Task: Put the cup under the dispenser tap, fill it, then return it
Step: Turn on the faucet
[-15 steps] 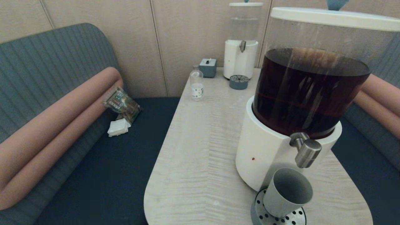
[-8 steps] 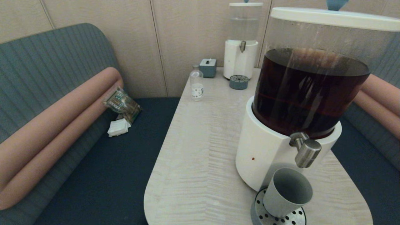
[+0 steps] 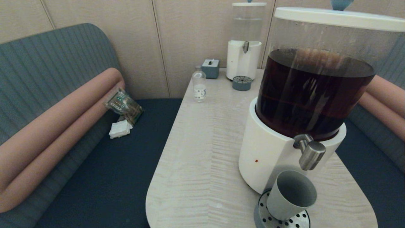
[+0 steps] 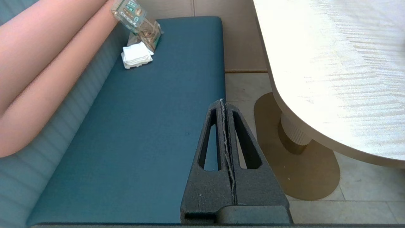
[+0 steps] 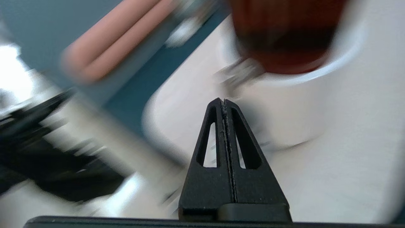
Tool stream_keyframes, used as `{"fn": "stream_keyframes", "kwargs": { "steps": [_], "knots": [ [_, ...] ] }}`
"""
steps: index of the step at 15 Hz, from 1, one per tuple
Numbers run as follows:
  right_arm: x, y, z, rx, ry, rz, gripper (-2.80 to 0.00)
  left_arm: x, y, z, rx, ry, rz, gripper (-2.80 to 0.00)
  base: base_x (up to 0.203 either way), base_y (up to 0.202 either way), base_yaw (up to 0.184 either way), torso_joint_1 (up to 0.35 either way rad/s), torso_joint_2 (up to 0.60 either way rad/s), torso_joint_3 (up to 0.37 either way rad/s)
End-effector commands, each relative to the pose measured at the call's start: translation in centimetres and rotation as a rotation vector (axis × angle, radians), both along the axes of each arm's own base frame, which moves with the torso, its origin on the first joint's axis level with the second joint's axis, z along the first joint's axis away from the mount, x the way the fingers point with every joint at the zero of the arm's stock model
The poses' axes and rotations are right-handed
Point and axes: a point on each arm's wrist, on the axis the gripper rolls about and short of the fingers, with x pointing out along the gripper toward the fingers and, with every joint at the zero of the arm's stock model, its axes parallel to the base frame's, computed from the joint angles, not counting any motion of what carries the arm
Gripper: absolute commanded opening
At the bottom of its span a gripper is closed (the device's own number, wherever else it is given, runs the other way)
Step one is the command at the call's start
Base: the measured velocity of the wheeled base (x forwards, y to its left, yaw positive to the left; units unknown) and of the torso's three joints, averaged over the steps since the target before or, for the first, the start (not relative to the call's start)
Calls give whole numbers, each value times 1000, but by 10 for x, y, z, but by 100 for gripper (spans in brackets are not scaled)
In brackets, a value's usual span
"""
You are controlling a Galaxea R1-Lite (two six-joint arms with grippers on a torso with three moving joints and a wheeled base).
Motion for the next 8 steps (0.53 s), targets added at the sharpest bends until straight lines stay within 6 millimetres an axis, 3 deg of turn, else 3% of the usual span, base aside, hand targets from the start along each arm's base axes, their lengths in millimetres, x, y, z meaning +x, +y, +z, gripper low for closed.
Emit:
{"fn": "stream_keyframes", "kwargs": {
  "steps": [1, 5, 8],
  "knots": [
    [58, 3, 0, 30, 198, 106, -280, 0, 0, 0, 0, 1, 0, -280, 0, 0, 0, 0, 0, 0],
    [108, 6, -16, 76, 370, 214, -280, 0, 0, 0, 0, 1, 0, -280, 0, 0, 0, 0, 0, 0],
    [130, 6, -30, 34, 336, 228, -280, 0, 0, 0, 0, 1, 0, -280, 0, 0, 0, 0, 0, 0]
  ]
}}
